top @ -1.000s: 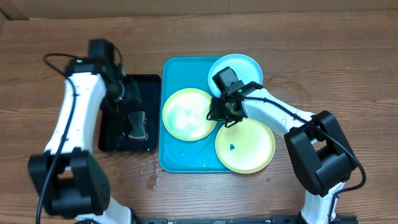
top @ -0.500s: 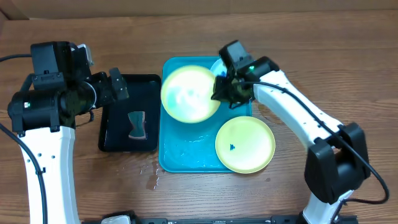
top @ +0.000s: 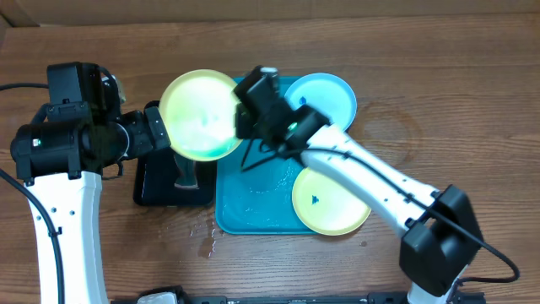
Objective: Clean dirty plates on tray and stack at the side
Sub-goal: 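Lift the left yellow plate with the right gripper and carry it upward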
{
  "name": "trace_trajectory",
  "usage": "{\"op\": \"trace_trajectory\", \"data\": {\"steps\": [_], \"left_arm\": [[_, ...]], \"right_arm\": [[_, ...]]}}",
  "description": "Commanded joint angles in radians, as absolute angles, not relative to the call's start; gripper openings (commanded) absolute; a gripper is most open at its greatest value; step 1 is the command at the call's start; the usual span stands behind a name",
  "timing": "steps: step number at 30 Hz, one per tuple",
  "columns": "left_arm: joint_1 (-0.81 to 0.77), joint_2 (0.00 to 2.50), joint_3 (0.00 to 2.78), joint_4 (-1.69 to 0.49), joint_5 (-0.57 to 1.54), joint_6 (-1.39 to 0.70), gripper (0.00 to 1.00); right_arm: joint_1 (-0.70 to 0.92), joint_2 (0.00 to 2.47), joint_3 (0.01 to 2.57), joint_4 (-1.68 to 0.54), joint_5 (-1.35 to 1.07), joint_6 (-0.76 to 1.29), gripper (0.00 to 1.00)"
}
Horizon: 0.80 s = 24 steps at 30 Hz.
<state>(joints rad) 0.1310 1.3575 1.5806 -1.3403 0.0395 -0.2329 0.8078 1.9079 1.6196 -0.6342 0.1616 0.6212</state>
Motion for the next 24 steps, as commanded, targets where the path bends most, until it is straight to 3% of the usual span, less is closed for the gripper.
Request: {"op": "trace_trajectory", "data": {"steps": [1, 13, 24], "left_arm": [[0.131, 1.35, 1.586, -1.342, 0.022, -0.224, 1.0], [0.131, 1.35, 1.586, -1.342, 0.022, -0.224, 1.0], [0.131, 1.35, 1.586, -1.342, 0.022, -0.224, 1.0]], "right_arm": [[0.871, 1.966, 1.635, -0.609, 0.419, 0.603, 0.04], [1.003, 1.917, 1.636, -0.298, 0.856, 0.054, 0.04], [1.05, 1.839, 1.636, -0.017, 0.922, -0.307, 0.04]]}}
